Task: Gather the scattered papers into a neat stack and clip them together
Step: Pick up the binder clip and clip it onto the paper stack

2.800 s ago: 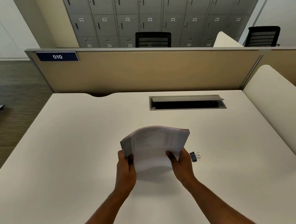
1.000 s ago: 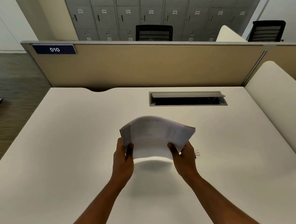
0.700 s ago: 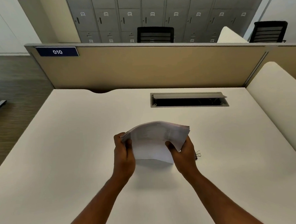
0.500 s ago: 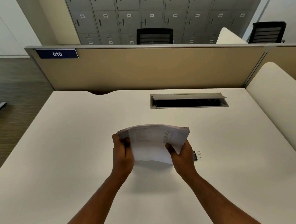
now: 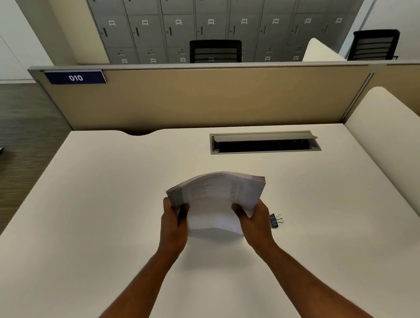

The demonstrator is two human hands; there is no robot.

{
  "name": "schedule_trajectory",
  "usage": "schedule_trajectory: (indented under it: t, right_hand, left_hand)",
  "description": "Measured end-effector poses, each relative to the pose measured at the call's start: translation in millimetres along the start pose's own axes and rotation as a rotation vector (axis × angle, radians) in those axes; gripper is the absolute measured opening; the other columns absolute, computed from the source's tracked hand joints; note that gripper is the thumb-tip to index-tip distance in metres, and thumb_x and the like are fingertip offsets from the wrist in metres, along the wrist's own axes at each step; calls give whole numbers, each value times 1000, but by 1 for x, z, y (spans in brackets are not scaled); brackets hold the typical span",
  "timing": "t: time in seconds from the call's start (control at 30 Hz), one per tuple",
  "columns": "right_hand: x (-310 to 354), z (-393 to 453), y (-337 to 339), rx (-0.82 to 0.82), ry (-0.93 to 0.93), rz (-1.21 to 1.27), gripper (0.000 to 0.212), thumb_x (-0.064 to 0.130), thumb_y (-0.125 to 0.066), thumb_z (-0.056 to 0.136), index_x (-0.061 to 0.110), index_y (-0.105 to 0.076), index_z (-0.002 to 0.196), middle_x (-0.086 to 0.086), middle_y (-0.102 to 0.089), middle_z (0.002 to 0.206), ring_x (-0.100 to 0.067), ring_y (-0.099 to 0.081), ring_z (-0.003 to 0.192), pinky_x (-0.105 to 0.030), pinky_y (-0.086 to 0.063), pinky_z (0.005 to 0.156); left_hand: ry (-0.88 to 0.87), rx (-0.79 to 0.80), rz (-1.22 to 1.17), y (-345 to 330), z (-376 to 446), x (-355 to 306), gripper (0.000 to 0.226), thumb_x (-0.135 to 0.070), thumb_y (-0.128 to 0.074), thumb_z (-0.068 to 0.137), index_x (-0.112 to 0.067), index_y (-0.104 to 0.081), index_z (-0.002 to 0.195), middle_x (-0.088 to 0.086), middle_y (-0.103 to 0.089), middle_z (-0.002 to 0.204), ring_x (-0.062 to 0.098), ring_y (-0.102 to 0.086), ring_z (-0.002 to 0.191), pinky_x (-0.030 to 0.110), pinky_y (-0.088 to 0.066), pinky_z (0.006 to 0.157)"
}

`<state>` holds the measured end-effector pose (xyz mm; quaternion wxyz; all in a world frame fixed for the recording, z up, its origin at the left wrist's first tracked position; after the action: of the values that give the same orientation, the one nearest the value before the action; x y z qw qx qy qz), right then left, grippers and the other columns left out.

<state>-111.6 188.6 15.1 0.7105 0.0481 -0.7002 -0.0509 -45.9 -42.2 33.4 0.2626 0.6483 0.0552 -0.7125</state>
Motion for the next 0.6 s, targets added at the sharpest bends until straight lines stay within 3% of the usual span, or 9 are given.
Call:
schedule_trajectory:
  t: [0.1, 0.2, 0.33, 0.43, 0.5, 0.6]
  right_hand:
    - [0, 0, 1, 2, 5, -23, 26, 11, -76, 90, 13, -67, 114, 3, -73, 101, -4, -68, 92, -15, -55, 72]
    - [4, 3, 2, -1, 7, -36, 17, 9, -76, 89, 18, -69, 102, 2, -73, 93, -5, -69, 85, -18, -54, 69]
    - [15, 9, 6, 52, -1, -35, 26, 10, -78, 88, 27, -66, 104, 6, -74, 100, -8, -71, 91, -24, -60, 75]
    - [6, 8, 8, 124, -107, -28, 28, 12, -78, 88, 24, -67, 111, 3, -75, 108, -15, -73, 96, -33, -62, 81]
    - [-3, 3, 7, 189, -170, -32, 29, 13, -77, 88, 27, -67, 111, 5, -76, 111, -15, -73, 98, -34, -62, 83]
    - [-19, -7, 4, 256, -270, -48, 23, 19, -77, 90, 31, -67, 107, 11, -75, 107, -10, -73, 95, -29, -62, 79]
  left_hand:
    - [38, 3, 37, -1, -1, 8, 31, -12, -52, 100, -29, -44, 125, -27, -63, 103, -8, -60, 96, 5, -47, 71]
    - [52, -20, 74, 0, 1, 6, 25, -9, -51, 99, -27, -46, 116, -15, -64, 95, -3, -61, 85, 11, -48, 63]
    - [57, 23, 127, 0, 3, -3, 9, -13, -48, 101, -17, -47, 109, -12, -60, 92, 2, -61, 79, 12, -48, 58]
    - [143, 132, 163, 1, 6, -1, 23, -21, -49, 101, -15, -50, 124, -9, -57, 108, 7, -58, 98, 23, -50, 80]
    - [237, 245, 98, 0, 2, 4, 29, -22, -48, 102, -18, -50, 131, -5, -58, 121, 12, -58, 110, 34, -51, 93]
    - [386, 402, -39, -4, -10, 20, 33, -20, -47, 103, -18, -50, 136, -1, -61, 129, 17, -59, 117, 43, -50, 102]
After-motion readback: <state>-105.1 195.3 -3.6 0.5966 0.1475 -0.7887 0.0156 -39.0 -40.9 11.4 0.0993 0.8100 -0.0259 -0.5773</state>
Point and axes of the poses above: each hand's wrist, its own z-axis towards the middle knuckle, its own y-axis out of the back of the hand, x = y × z, the point moved 7 cm from there along z, towards the middle knuckle
